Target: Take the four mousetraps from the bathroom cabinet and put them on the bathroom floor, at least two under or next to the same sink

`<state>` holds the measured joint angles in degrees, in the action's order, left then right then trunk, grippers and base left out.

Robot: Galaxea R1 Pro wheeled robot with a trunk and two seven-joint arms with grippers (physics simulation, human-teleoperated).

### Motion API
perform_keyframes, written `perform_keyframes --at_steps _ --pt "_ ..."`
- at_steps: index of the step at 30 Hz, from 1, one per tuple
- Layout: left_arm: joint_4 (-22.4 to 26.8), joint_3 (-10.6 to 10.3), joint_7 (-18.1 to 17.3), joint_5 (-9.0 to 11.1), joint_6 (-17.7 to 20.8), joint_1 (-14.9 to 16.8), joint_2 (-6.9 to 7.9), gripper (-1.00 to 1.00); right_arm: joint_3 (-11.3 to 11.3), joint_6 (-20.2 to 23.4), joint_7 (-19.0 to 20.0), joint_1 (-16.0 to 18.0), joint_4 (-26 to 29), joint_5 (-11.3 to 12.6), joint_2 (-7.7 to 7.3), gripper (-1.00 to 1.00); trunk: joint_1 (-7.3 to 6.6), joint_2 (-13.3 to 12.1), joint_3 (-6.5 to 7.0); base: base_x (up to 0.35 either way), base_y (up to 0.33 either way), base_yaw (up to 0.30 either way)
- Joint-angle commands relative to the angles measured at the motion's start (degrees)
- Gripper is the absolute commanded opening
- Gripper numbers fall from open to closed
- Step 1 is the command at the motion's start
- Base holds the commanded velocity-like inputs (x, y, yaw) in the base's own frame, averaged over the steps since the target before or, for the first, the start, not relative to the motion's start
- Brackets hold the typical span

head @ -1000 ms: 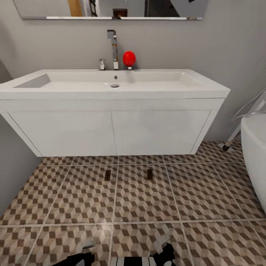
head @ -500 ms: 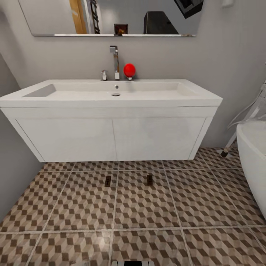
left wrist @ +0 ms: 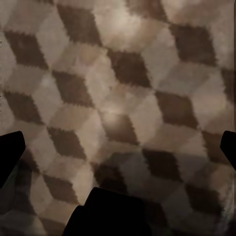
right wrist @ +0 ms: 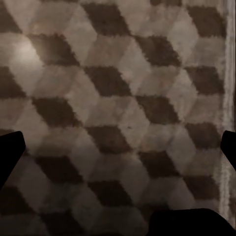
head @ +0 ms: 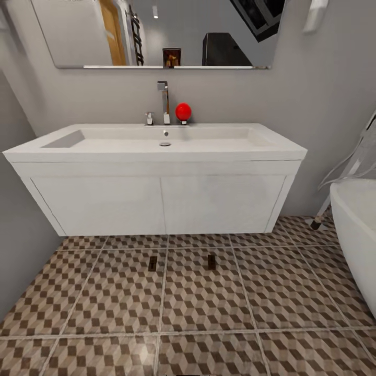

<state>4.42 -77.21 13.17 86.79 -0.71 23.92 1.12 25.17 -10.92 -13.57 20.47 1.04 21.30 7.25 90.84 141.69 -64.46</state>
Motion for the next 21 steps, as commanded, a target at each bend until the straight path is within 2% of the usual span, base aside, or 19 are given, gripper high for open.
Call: perform_keyframes --at_steps 1,8,21 --pt "0.26 -0.48 0.45 0.47 -0.07 -0.01 0.06 1.00 0.46 -0.21 -0.15 -0.01 -0.08 1.11 -0.01 1.00 -0.24 -0.40 0.14 0.000 0.000 0.000" --pt "0.24 -0.48 0.45 0.43 -0.08 -0.08 0.09 1.00 0.35 -0.24 -0.13 -0.13 -0.59 2.85 -0.05 1.00 -1.77 -3.21 1.40 0.000 0.000 0.000" --pt "0.45 -0.56 0.38 0.35 0.00 -0.61 -0.11 1.00 0.32 0.00 -0.05 -0.16 -1.44 3.28 -0.14 1.00 -4.63 -8.42 3.73 0.000 0.000 0.000"
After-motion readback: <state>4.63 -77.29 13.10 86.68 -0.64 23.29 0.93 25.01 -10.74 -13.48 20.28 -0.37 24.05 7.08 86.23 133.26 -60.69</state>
